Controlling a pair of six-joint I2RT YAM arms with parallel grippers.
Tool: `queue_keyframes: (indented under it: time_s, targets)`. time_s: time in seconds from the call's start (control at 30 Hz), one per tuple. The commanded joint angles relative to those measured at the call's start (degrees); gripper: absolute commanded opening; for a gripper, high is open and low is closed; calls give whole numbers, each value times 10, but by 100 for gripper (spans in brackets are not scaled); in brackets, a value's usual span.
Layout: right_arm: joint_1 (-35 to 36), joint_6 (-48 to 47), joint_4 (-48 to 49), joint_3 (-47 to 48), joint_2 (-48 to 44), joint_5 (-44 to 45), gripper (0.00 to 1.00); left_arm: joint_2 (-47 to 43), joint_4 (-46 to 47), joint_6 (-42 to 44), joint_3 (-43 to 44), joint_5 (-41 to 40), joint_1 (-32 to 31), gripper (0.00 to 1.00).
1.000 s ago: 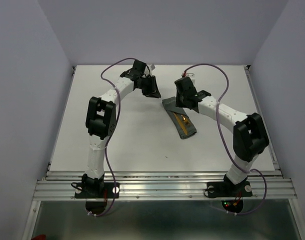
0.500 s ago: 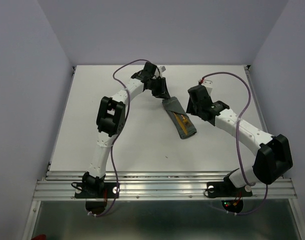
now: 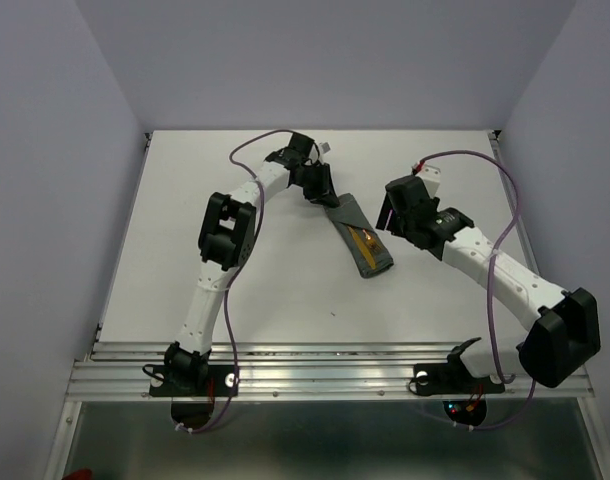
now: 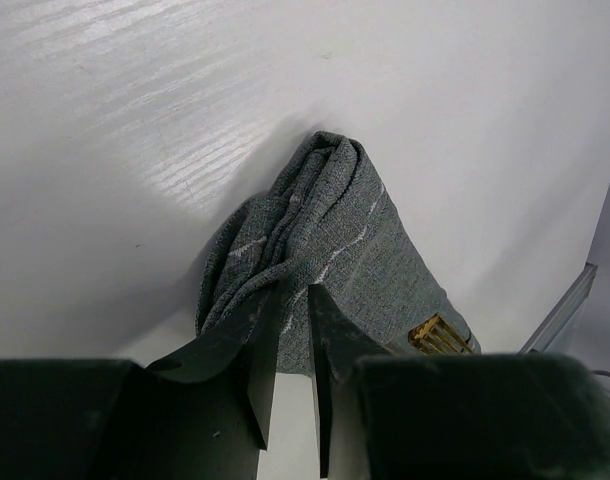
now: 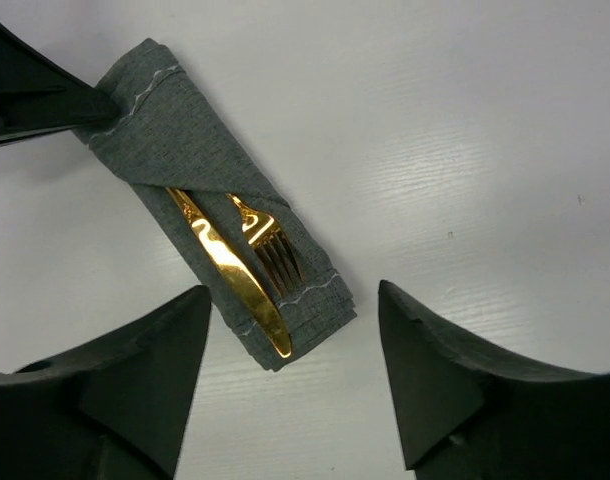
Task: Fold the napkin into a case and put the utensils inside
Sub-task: Stuff the knife into the folded napkin, then reset both arms
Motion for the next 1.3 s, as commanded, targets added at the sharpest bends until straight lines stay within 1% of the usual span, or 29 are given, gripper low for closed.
queue_keyframes:
  time_s: [0.0,0.03,0.07,0.1,0.2,0.3,0.43,0.53,0.63,0.67,0.7,0.73,0.77,0.8,0.83,0.87,0.9,0.93,0.97,1.0,1.03,1.13,1.27]
  targets:
    - [-4,24,-11,-9,-33,39,81,-50,-14,11,28,7,1,29]
    - [-4,32,-13,-15,-39,51,88,-70,-15,12,27,7,1,30]
    - [-4,37,-18,-17,-41,55,98,-79,-17,14,27,7,1,30]
    - [-4,43,-23,-19,-42,59,100,-90,-19,16,26,5,1,30]
    - [-4,68,-35,-24,-54,73,100,-132,-34,30,20,-5,1,31]
    - [-4,89,-39,-37,-73,97,100,-182,-41,46,-8,-18,2,32]
    - [-4,108,-46,-48,-93,120,100,-254,-37,65,-78,-51,2,33]
    - [-4,119,-49,-59,-110,129,100,-320,-41,75,-114,-95,3,34]
    - [-4,129,-53,-72,-123,141,100,-364,-38,90,-151,-160,3,35]
    - [-4,133,-53,-75,-133,145,100,-394,-33,93,-181,-202,4,35]
    - [-4,135,-53,-78,-137,146,100,-409,-29,90,-197,-230,4,35]
    - [-4,137,-53,-81,-141,150,100,-442,-17,87,-235,-256,5,35]
    - [-4,141,-57,-82,-146,156,100,-459,-6,84,-256,-305,7,35]
    - [-4,143,-57,-83,-150,159,100,-478,3,81,-278,-325,9,35]
    - [-4,145,-58,-87,-153,162,100,-513,22,76,-318,-338,12,36]
    - [-4,147,-58,-88,-158,168,100,-529,33,74,-338,-371,17,37]
    - [-4,149,-58,-90,-161,171,100,-547,44,73,-358,-380,19,37]
    - [-4,150,-59,-91,-165,175,100,-563,65,72,-396,-388,22,38]
    - [-4,150,-58,-93,-167,180,100,-597,75,71,-413,-395,24,39]
    - [-4,151,-59,-95,-172,184,100,-613,83,70,-431,-406,32,39]
    - [-4,154,-60,-95,-174,187,100,-641,99,66,-461,-409,36,41]
    - [-4,166,-62,-103,-189,211,100,-687,124,58,-506,-404,60,41]
    - [-4,180,-62,-118,-209,232,100,-717,130,51,-534,-401,90,41]
